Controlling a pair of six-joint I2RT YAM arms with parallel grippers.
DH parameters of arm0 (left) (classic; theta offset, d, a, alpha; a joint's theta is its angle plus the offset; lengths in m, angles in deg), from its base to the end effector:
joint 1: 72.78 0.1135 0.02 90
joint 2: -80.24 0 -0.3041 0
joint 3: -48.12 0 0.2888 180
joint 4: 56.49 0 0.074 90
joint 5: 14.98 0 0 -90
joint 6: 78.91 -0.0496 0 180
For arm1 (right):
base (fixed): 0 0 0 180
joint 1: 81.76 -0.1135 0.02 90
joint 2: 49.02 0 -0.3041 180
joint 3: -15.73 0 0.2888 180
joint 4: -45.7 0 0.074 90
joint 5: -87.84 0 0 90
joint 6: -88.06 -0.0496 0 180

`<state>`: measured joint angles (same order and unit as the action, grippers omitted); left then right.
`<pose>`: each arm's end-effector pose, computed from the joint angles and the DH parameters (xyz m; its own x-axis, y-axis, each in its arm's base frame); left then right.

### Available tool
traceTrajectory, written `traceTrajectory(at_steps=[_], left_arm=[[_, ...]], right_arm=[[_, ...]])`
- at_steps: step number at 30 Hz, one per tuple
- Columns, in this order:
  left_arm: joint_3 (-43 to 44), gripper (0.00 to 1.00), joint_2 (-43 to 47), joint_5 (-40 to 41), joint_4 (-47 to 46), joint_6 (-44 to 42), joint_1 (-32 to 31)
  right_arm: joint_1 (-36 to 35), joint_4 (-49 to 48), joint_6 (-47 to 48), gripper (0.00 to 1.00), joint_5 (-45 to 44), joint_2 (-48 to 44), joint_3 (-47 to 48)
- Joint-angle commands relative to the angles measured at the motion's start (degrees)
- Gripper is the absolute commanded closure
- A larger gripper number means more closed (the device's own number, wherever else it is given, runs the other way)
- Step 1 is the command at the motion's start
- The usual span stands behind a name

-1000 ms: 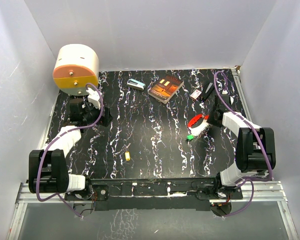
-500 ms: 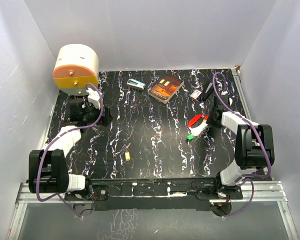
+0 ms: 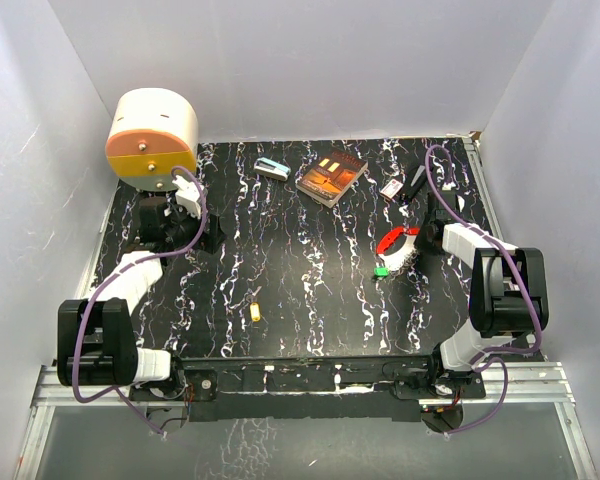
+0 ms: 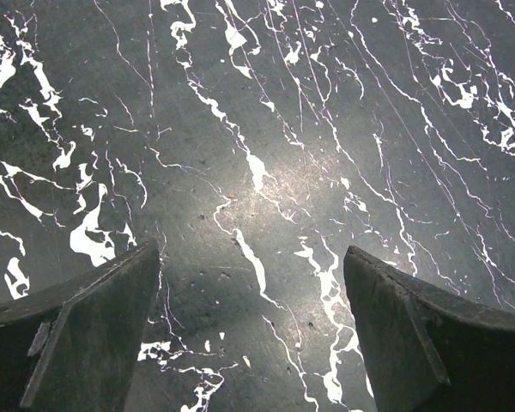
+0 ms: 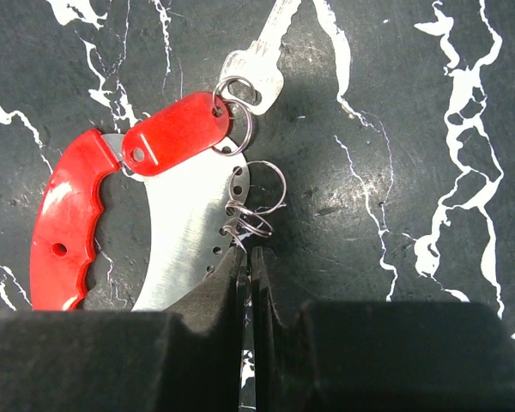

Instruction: Put the keys on the keyring

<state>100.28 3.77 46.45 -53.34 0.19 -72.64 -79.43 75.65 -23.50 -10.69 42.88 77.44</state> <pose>0.3164 -0.0229 0.2361 -0.3730 0.1652 -0.9130 0.5018 0.8636 -0.0488 0.3404 -0.0212 0.1655 -0.7640 0.3948 -0.5103 0.4244 0.9032 0.0633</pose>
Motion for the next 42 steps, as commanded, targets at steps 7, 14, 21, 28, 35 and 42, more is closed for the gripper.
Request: traceTrajectory(at_steps=[7, 14, 21, 28, 35, 42], left_arm=[[9.6, 0.16, 2.1, -7.8, 8.7, 0.1, -0.3], [16.6, 0.18, 2.5, -19.2, 14.4, 1.1, -1.4], [14.6, 0.18, 3.3, -28.1, 15.6, -4.1, -2.7], [9.5, 0.17, 2.7, -27.6, 8.8, -6.4, -2.7], [7.7, 0.17, 0.1, -29.4, -1.4, -1.7, -2.8], [4.1, 0.21, -4.6, -30.4, -18.7, 8.6, -4.2]], right_arm=[[-0.9, 0.1, 6.5, 0.92, 9.3, -10.4, 2.8], [-11.1, 8.2, 11.3, 0.92, 20.5, -14.4, 11.2], [-23.3, 11.4, 15.2, 0.92, 32.1, -11.6, 16.0], [-30.4, 8.3, 19.3, 0.92, 38.3, -3.3, 21.6], [-34.2, 13.7, 27.4, 0.92, 46.9, 11.9, 35.5], [-36.2, 21.3, 35.0, 0.92, 53.2, 21.8, 46.5]])
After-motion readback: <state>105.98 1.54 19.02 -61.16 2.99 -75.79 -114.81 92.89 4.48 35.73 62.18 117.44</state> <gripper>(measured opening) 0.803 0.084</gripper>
